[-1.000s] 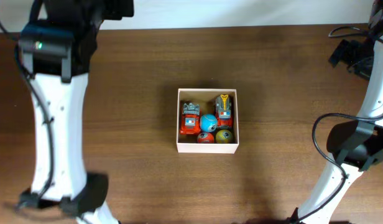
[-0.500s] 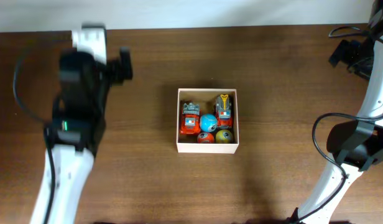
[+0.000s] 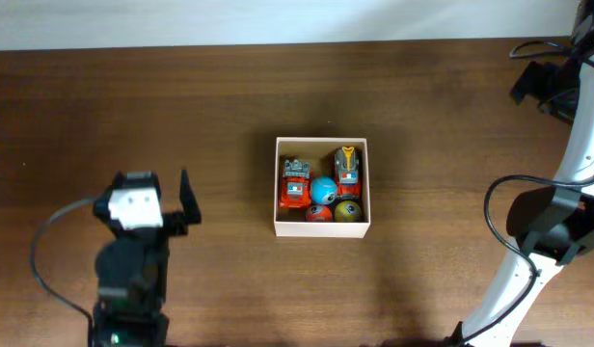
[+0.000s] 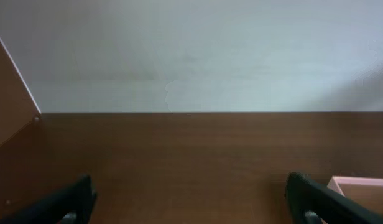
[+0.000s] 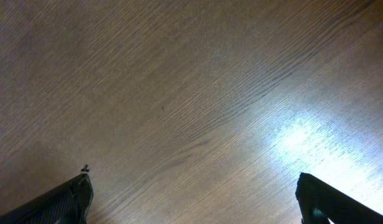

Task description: Pack container

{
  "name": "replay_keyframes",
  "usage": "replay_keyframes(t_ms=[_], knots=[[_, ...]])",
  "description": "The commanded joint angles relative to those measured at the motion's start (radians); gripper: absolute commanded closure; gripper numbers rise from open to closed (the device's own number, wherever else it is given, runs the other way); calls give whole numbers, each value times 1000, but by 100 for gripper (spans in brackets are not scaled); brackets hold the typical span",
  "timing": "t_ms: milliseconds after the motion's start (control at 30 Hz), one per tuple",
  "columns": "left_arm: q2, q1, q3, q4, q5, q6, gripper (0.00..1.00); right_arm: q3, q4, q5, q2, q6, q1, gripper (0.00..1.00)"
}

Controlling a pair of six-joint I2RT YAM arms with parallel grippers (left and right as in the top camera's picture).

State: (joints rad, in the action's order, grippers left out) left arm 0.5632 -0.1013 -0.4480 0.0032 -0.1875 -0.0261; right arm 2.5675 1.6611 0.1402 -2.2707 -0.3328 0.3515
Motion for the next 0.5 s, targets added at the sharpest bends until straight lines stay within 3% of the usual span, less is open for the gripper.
replay_keyframes(t_ms=[0,467], knots=[[-122,6,90,19,7,-53,1,19,0,2,39,-2,-4,1],[-476,6,401,140,34,-58,1,19,0,2,39,-2,-4,1]])
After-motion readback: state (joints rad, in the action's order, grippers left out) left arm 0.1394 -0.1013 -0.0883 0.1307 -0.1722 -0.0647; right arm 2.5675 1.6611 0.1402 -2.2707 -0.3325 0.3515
